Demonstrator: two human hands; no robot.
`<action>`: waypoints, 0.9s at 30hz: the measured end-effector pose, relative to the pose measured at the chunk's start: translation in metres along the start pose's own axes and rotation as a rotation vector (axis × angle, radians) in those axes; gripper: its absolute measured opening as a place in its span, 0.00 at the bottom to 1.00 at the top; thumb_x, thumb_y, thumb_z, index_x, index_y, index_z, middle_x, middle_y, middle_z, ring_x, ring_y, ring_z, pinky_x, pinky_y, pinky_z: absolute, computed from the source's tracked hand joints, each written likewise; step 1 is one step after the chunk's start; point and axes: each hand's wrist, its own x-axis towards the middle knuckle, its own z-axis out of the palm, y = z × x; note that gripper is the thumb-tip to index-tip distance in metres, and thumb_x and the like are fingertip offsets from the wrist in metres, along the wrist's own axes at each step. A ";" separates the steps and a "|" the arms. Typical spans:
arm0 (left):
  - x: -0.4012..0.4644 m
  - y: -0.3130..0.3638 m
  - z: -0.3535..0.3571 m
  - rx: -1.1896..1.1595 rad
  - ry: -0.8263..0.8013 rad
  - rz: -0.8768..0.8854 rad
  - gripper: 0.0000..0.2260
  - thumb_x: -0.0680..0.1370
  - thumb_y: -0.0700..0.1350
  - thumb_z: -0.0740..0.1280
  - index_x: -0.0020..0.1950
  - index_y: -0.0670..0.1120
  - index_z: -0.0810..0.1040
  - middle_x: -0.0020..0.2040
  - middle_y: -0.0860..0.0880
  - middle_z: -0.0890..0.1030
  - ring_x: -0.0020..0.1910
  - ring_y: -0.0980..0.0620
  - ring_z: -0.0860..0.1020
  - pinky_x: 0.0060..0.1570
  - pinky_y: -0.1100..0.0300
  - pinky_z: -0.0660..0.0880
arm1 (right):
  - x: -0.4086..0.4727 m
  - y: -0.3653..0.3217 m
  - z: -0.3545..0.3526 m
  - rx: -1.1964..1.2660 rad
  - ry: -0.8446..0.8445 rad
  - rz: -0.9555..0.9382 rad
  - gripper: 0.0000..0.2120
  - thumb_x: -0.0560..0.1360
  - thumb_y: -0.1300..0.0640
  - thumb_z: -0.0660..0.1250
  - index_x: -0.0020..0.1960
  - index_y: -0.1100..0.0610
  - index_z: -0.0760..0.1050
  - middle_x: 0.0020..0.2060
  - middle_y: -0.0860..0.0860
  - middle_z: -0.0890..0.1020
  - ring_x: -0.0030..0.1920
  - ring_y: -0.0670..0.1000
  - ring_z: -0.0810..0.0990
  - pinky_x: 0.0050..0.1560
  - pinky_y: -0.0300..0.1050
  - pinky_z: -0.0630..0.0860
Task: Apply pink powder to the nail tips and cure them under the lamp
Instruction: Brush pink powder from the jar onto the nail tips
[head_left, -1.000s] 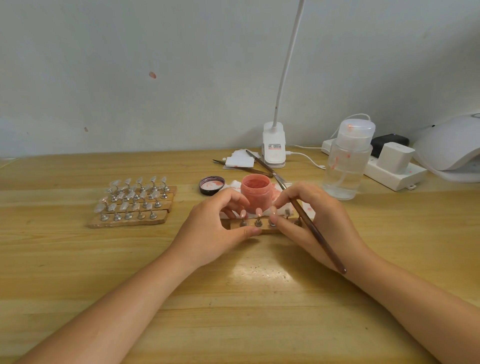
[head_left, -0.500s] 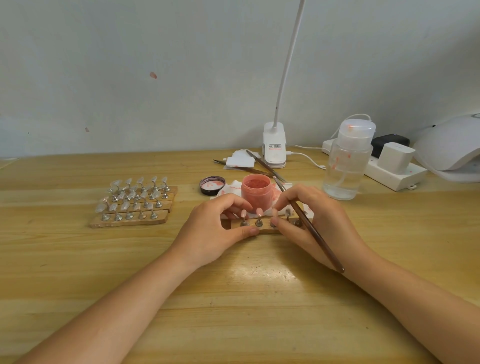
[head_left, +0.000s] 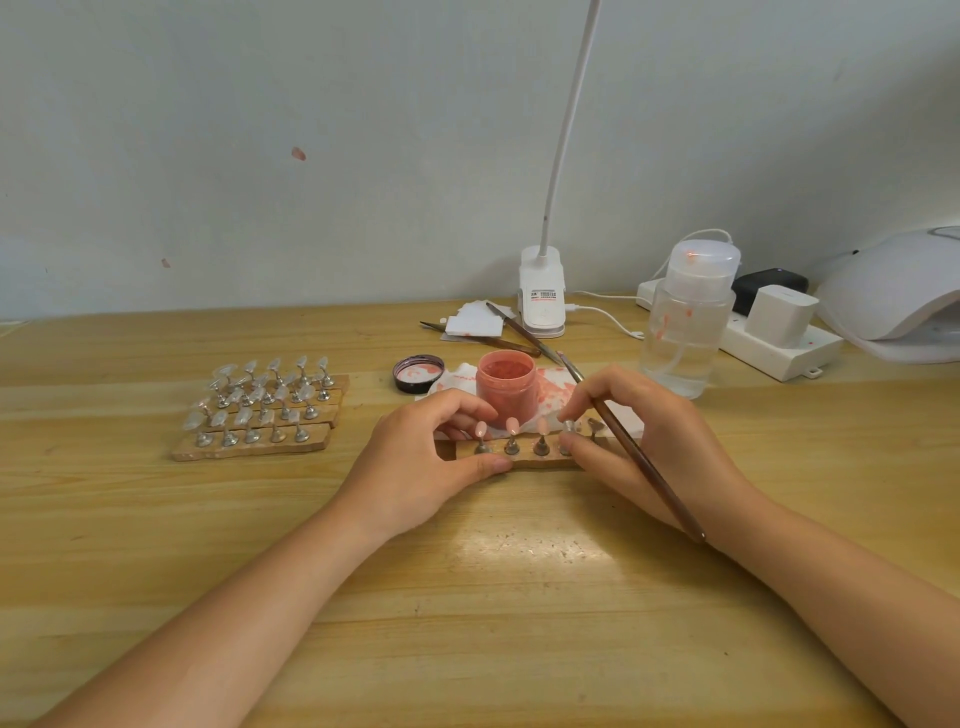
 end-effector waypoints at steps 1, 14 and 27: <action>0.000 0.000 0.000 -0.001 0.001 0.001 0.15 0.64 0.46 0.77 0.46 0.57 0.77 0.40 0.58 0.79 0.43 0.64 0.76 0.47 0.72 0.71 | 0.000 0.001 0.000 -0.007 0.006 -0.012 0.07 0.69 0.60 0.73 0.45 0.54 0.76 0.42 0.41 0.79 0.47 0.41 0.75 0.49 0.35 0.70; -0.004 0.009 0.001 0.159 0.071 0.166 0.18 0.63 0.57 0.75 0.47 0.60 0.71 0.47 0.62 0.74 0.45 0.63 0.72 0.56 0.50 0.69 | -0.002 -0.015 0.006 0.004 0.206 -0.187 0.07 0.67 0.58 0.72 0.43 0.56 0.77 0.41 0.45 0.80 0.44 0.46 0.78 0.48 0.42 0.74; -0.009 0.017 0.001 0.234 0.223 0.495 0.08 0.69 0.56 0.66 0.42 0.53 0.76 0.42 0.67 0.73 0.40 0.67 0.70 0.50 0.62 0.61 | -0.007 -0.034 0.024 0.246 0.213 -0.153 0.11 0.70 0.55 0.72 0.48 0.48 0.72 0.45 0.44 0.80 0.43 0.43 0.80 0.46 0.36 0.76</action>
